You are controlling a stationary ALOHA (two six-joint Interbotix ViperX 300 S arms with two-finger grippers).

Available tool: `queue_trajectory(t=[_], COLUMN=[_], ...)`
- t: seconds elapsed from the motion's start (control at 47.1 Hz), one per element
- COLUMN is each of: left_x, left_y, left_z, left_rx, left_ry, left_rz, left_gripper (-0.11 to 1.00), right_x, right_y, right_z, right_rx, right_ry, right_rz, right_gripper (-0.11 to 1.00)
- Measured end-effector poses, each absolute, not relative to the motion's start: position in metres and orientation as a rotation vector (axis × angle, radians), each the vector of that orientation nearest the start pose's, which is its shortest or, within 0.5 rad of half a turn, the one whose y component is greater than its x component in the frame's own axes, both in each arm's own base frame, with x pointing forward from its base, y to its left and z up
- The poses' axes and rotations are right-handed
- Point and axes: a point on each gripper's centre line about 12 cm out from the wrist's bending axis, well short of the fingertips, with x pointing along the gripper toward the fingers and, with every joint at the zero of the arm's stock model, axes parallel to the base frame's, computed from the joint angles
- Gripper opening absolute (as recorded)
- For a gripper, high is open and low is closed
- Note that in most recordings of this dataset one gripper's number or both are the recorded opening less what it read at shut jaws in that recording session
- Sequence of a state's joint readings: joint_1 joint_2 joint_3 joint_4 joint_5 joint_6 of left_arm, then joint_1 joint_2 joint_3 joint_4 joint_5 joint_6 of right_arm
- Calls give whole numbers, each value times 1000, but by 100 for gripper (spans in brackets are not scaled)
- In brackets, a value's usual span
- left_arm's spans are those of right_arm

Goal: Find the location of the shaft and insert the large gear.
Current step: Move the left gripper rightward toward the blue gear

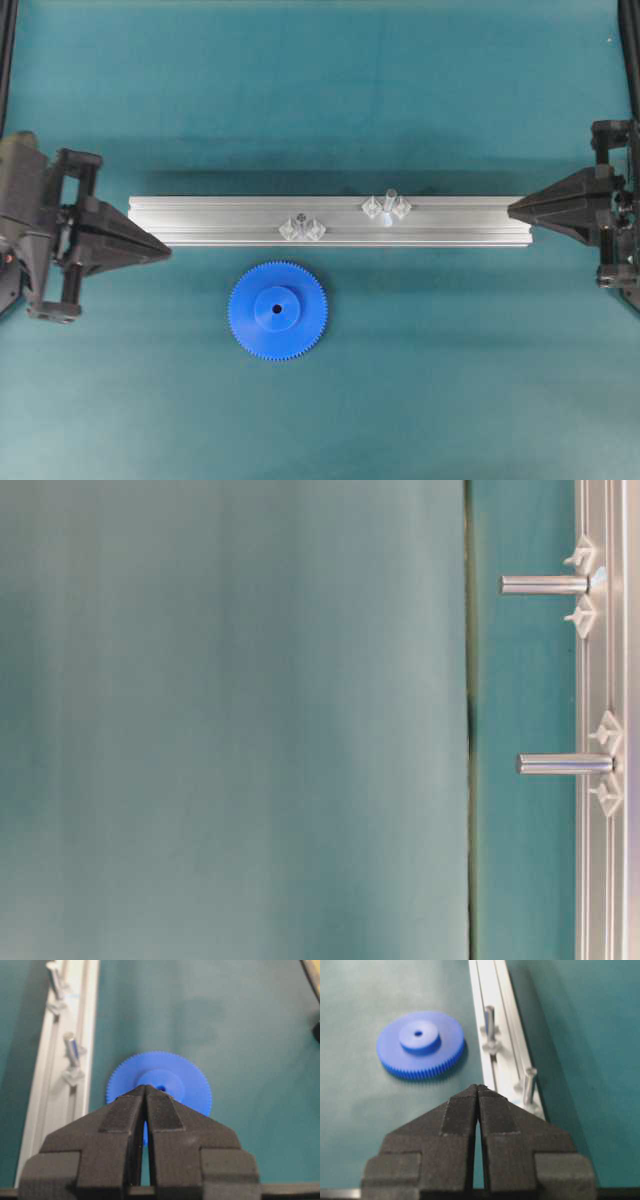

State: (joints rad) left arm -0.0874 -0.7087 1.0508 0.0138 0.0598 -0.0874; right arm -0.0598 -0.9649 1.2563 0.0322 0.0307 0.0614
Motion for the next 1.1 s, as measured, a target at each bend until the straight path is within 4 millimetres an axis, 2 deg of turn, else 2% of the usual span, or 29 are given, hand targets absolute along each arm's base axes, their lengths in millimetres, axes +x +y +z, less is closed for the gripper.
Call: queue_trajectory(t=[0.233,0.764,1.103], left_x=[263,293,322], left_y=[-24,-33,-40], left_z=[239,223,206], left_rx=[-50,-37,-24], left_ry=[509,649,770], left_rz=[-68,-82,-86], left_gripper=[1,1,1], right_x=[185,183,181], right_y=[-11,-13,-15], right_z=[219,220,221], right_rx=[110,122,124], right_ry=[373,375,369], right_rz=[-75,-88,-103], right_gripper=[1,1,1])
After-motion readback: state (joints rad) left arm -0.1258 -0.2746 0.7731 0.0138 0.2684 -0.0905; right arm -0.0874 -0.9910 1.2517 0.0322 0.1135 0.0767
